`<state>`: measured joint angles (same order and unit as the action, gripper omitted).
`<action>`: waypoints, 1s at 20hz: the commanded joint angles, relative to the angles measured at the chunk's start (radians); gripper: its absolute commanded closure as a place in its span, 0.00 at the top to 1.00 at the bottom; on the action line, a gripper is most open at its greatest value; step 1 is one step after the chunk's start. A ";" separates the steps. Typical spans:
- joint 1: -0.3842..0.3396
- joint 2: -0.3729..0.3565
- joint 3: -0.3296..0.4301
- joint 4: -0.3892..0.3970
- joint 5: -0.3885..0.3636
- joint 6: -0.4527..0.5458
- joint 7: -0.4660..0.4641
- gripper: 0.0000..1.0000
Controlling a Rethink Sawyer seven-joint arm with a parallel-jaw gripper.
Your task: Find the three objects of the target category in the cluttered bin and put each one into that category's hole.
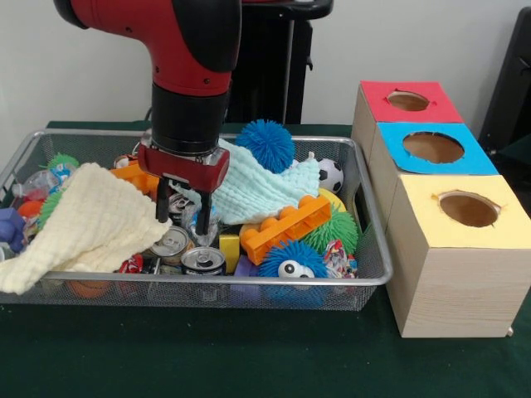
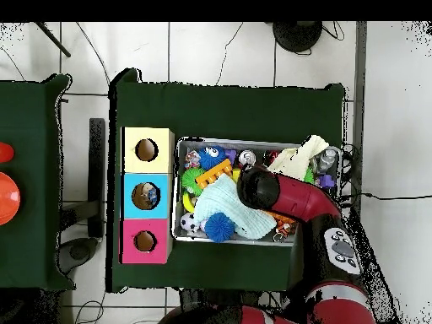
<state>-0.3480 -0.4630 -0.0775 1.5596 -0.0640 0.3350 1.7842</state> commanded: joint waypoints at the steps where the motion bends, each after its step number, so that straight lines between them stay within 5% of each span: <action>1: -0.039 0.032 0.092 0.068 -0.037 -0.072 0.083 1.00; 20: -0.075 0.025 0.148 0.240 -0.059 -0.160 0.098 1.00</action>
<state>-0.4031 -0.4633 -0.0218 1.6701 -0.0636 0.2458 1.7842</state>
